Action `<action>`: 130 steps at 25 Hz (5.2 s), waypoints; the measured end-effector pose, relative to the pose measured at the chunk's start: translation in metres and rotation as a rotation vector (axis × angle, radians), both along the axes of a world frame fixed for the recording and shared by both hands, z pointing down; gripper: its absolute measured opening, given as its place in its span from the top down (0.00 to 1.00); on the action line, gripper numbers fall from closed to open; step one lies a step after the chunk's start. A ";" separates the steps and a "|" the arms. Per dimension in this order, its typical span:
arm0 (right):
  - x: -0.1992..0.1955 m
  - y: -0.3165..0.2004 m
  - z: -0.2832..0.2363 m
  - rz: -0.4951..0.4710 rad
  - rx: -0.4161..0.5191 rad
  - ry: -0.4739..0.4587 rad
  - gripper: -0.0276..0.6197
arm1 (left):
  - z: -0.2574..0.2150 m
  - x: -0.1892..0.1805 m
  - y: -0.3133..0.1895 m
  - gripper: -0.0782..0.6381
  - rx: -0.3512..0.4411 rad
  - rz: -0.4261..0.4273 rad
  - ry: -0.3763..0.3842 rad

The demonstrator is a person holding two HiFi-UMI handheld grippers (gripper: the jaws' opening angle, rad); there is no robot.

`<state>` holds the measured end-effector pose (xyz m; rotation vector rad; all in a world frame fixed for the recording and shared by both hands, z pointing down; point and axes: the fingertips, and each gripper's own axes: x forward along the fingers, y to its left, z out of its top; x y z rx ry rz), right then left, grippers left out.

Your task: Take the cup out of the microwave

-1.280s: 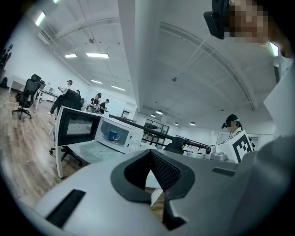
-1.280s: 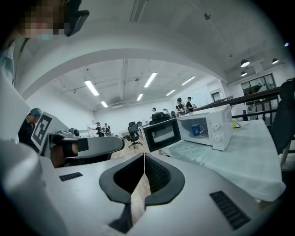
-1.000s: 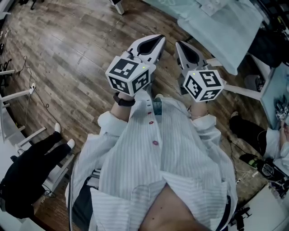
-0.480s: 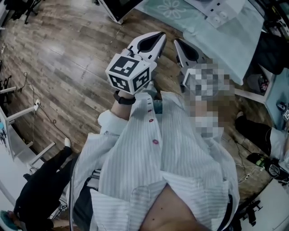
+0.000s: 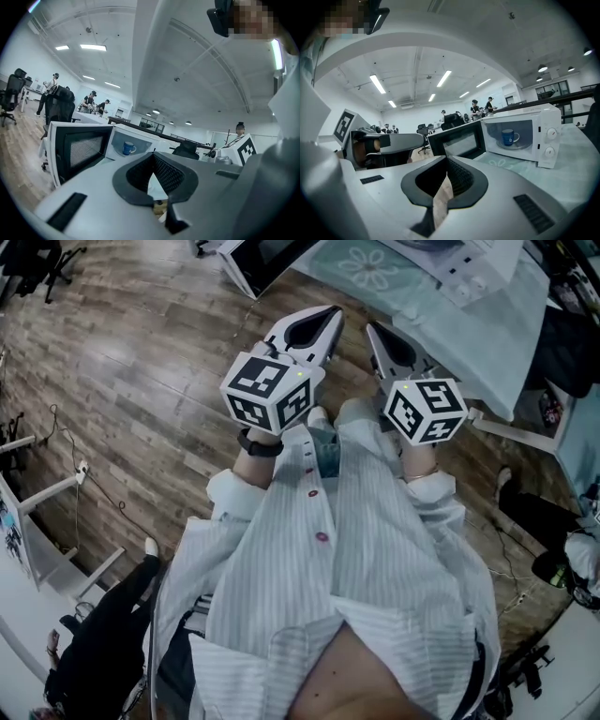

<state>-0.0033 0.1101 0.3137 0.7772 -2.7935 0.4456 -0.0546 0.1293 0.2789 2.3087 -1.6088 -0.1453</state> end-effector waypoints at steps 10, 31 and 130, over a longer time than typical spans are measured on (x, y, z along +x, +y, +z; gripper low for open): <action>-0.020 -0.018 0.022 -0.020 -0.040 0.034 0.91 | 0.020 -0.026 -0.011 0.88 -0.034 -0.040 0.016; -0.050 -0.143 0.042 0.038 -0.120 0.021 0.91 | 0.033 -0.035 -0.141 0.88 -0.082 0.050 0.020; 0.016 -0.354 0.133 0.481 -0.159 -0.028 0.90 | 0.168 0.002 -0.358 0.88 -0.247 0.256 -0.021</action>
